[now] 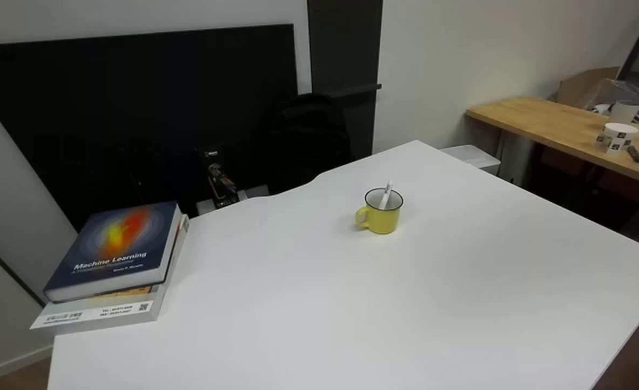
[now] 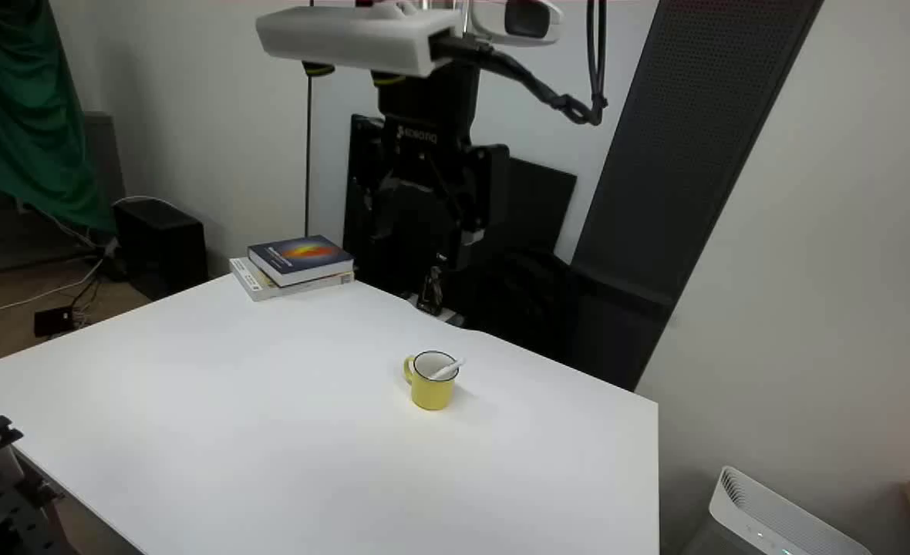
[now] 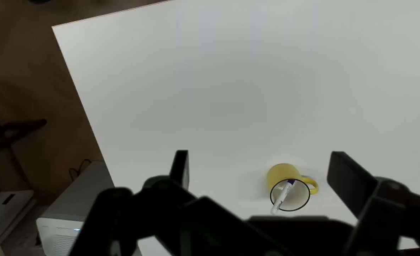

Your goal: Remove the marker from the yellow cup

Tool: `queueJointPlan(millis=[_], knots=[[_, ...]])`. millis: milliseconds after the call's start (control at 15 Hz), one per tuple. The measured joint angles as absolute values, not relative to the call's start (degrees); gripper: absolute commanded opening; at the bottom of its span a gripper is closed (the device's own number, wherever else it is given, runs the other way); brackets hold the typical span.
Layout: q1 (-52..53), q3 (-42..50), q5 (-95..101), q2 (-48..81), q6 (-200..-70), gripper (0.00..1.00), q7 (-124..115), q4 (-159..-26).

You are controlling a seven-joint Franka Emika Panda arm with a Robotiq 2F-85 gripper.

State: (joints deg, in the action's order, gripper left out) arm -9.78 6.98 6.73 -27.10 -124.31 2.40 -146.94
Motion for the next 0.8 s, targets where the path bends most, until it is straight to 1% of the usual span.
queueJointPlan(millis=[800], knots=[[-9.8, 7.2, 6.6, -26.8, -124.3, 1.00, 3.1, -147.0]])
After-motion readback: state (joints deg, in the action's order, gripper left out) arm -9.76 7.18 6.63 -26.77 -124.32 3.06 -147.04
